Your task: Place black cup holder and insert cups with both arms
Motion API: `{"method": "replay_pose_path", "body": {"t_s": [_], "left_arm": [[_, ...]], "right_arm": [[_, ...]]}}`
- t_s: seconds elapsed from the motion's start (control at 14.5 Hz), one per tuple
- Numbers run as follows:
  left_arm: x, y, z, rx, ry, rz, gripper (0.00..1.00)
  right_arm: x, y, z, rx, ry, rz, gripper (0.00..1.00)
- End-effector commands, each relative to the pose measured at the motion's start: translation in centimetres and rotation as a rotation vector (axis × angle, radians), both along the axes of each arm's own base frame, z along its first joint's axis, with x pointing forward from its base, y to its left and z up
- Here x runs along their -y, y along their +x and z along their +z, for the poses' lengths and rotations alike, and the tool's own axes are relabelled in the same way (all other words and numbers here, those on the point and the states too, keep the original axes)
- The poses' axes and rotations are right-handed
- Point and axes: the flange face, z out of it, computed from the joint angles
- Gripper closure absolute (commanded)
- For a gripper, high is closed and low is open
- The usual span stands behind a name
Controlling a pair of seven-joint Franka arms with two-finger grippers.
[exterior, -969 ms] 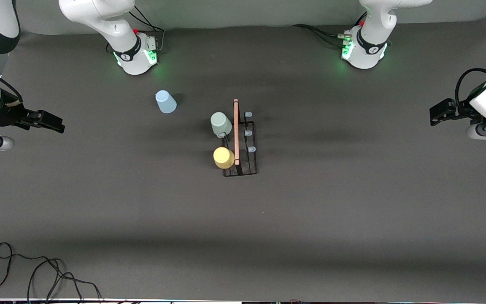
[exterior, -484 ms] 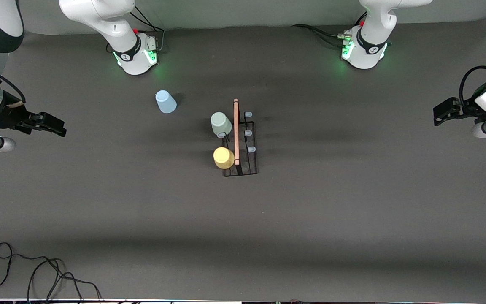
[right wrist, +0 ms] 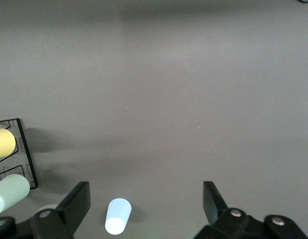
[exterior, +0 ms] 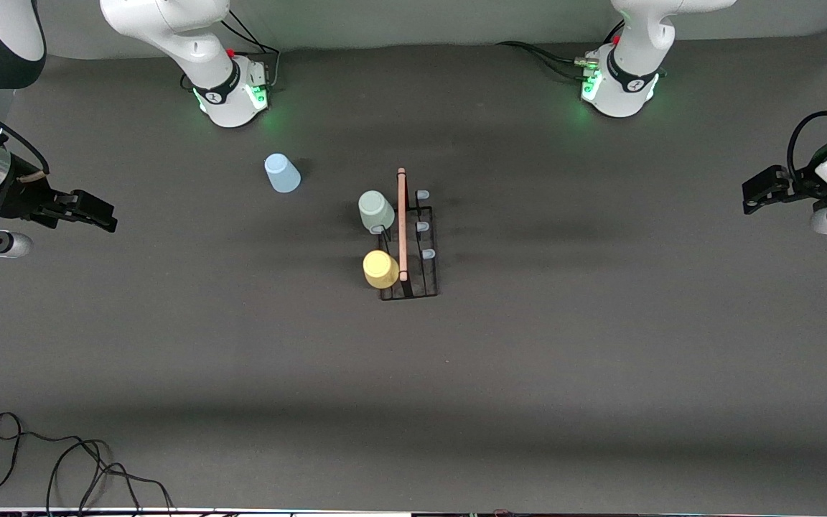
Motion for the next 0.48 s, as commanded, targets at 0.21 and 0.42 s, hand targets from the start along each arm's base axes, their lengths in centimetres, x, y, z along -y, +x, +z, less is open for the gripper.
{"method": "replay_pose_path", "body": {"t_s": [0.21, 0.42], "left_arm": [[0.61, -0.47, 0.69, -0.009, 0.014, -0.008, 0.00], [0.54, -0.18, 0.38, -0.005, 0.013, -0.009, 0.00]], "right_arm": [[0.06, -0.03, 0.24, 0.016, -0.011, 0.021, 0.00], [0.03, -0.02, 0.31, 0.017, -0.008, 0.021, 0.00]]}}
